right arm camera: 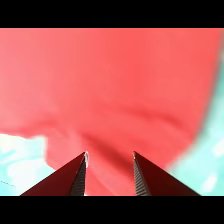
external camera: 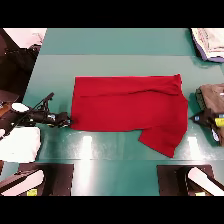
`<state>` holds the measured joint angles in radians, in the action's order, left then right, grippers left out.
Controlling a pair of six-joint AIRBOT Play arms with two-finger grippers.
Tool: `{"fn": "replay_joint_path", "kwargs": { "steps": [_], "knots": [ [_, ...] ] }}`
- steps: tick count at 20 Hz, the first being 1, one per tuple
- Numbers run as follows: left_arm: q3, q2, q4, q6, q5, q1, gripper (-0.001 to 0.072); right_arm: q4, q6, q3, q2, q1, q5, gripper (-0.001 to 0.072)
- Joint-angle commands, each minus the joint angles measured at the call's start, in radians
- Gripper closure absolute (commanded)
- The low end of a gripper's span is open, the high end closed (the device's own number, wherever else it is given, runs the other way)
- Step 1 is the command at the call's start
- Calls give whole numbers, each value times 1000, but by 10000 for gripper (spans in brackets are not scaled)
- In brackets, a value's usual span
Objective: Fold the shirts.
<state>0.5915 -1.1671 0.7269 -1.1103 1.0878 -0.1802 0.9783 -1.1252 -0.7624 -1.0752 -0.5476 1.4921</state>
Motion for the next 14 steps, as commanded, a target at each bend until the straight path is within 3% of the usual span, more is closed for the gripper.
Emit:
{"fn": "replay_joint_path", "kwargs": {
  "steps": [1, 11, 12, 13, 14],
  "knots": [
    [54, 1, -12, 13, 23, 0, 680, 82, -20, 144, 28, -86, 5, 385],
    [59, 1, -10, 29, 31, 0, 680, -30, -22, 288, 29, -88, -97, 412],
    [59, 1, -10, 29, 31, 0, 680, -56, -21, 288, 29, -88, -113, 458],
    [59, 1, -10, 29, 32, 0, 680, -84, -19, 288, 29, -87, -125, 595],
    [59, 1, -9, 29, 33, 0, 680, -102, -10, 287, 29, -80, -133, 639]
  ]
}}
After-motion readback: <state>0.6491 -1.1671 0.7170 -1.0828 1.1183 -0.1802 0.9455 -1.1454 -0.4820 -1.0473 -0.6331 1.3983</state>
